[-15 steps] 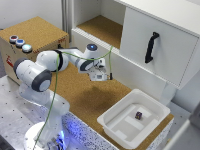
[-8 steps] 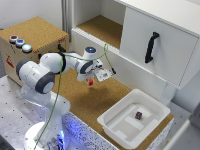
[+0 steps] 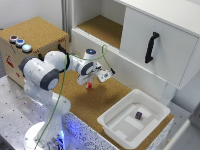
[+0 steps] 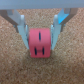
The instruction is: Grasp the pink block and turn it left
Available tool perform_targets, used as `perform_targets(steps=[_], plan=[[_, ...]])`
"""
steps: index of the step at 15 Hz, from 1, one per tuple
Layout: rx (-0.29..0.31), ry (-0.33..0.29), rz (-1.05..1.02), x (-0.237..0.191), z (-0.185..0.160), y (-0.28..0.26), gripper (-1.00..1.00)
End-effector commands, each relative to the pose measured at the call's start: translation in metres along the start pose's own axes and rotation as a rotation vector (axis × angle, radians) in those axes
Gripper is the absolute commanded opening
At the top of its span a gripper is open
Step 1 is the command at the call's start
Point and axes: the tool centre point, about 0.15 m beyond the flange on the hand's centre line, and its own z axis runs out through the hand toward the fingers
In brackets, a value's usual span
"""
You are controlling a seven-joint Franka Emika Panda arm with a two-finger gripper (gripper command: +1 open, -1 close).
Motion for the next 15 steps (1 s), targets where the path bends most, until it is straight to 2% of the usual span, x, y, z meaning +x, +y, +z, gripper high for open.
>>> perform_targets(steps=[1,5,7,12,15], plan=[[0.097,0.052,-0.085,-0.006,-0.038,0.004,1.0],[0.091,0.086,-0.04,-0.012,-0.071,-0.009,1.0],[0.077,0.103,0.063,-0.011,-0.087,-0.019,1.0],[0.065,0.056,0.498,-0.014,-0.081,-0.042,1.0],[0.034,0.018,0.826,-0.04,-0.08,-0.035,1.0]])
